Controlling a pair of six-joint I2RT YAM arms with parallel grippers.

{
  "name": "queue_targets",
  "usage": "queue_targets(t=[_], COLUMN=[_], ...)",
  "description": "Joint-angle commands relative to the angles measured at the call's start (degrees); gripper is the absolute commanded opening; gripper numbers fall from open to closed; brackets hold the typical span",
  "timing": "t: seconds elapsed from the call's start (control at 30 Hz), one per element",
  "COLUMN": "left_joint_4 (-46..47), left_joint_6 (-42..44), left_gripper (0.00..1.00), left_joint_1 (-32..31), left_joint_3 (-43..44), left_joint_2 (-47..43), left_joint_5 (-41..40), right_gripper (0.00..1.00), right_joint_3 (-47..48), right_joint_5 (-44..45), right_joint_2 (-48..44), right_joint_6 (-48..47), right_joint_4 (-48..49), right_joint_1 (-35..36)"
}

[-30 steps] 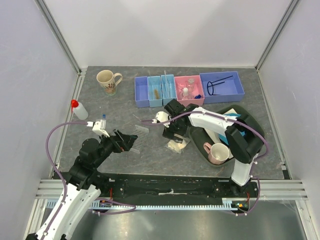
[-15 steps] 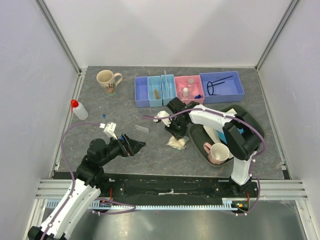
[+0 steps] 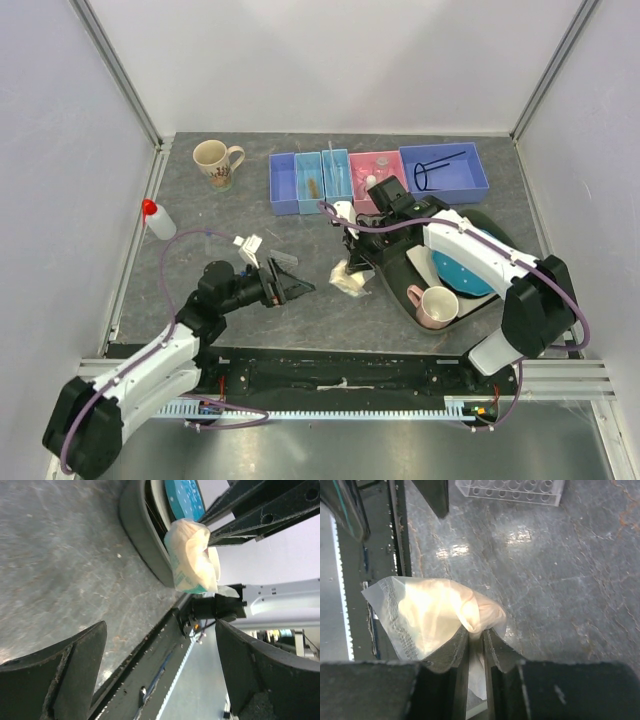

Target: Organize the chemistry lab equipment

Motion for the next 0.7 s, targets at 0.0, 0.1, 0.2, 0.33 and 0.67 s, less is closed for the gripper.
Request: queue_targets(t=[0.0, 0.1, 0.2, 0.33, 0.67], left_joint_4=[8.1, 9.3, 10.9, 9.1, -2.1], left_joint_6=[-0.5, 0.0, -0.1, 0.0, 4.0], left_gripper=[0.95, 0.95, 0.95, 0.91, 0.02], left_joint_1=[-7.0, -11.5, -14.5, -16.2, -17.1], left_joint_3=[7.0, 10.1, 12.7, 15.3, 21.4], left_joint_2=[8.2, 12.5, 17.0, 20.7, 26.1], left_joint_5=[-2.7, -5.5, -8.2, -10.6, -13.6], right_gripper=[0.22, 0.22, 0.23, 0.24, 0.34], right_joint_3=[-0.9, -1.2, -1.7, -2.5, -4.1], right_joint_5=[-7.4, -8.1, -8.3, -8.7, -8.2], right_joint_2=[-1.2, -1.6, -2.2, -3.4, -5.8], right_joint_6=[-1.6, -1.7, -1.6, -1.4, -2.3], right_joint_4=[0.9, 0.9, 1.3, 1.8, 2.6], right_joint_1=[-1.0, -1.0, -0.9, -1.0, -1.5])
